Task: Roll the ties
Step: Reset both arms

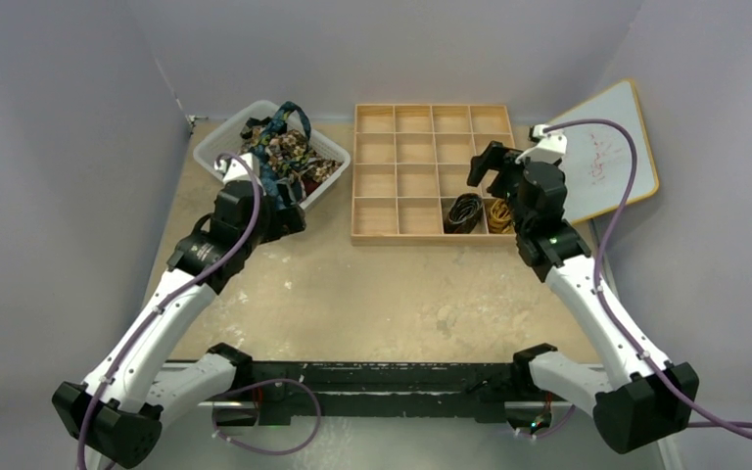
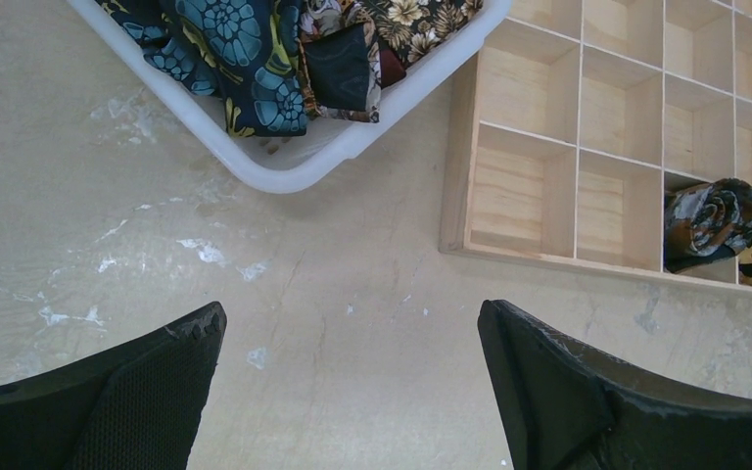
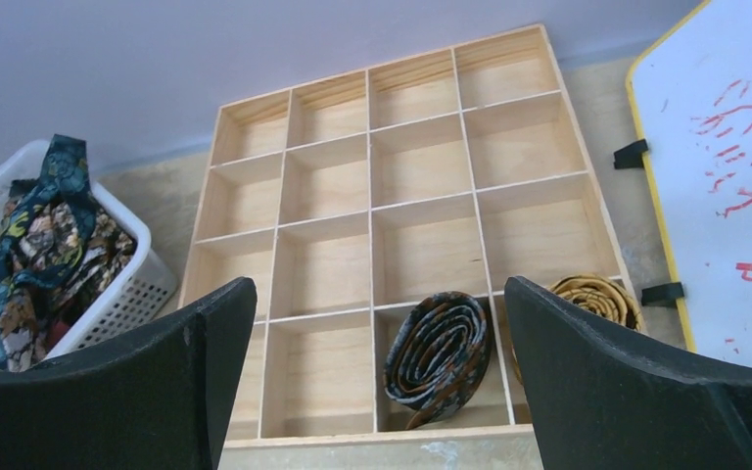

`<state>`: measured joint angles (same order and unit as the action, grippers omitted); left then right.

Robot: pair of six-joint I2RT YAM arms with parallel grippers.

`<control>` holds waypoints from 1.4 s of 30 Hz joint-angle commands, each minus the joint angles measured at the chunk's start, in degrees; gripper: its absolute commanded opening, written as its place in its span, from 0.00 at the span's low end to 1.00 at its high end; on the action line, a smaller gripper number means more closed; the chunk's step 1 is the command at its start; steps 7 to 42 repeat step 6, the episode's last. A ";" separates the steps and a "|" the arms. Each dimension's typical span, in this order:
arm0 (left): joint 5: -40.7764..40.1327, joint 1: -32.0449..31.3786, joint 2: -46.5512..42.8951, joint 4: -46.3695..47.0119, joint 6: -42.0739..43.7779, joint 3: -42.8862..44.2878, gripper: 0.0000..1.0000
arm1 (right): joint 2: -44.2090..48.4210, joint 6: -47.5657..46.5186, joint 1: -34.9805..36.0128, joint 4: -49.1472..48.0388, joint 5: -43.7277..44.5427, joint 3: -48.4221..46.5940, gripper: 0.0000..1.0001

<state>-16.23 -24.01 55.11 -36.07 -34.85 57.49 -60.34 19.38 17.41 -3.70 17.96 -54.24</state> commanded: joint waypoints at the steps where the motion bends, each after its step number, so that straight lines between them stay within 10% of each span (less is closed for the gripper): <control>1: 0.83 0.28 -0.14 1.65 1.01 2.58 1.00 | 1.85 -1.72 0.08 -1.55 -2.76 -1.09 0.99; 42: 1.31 0.28 -1.03 3.07 0.95 1.99 1.00 | 1.76 -2.75 0.09 -0.57 -3.06 -1.38 0.99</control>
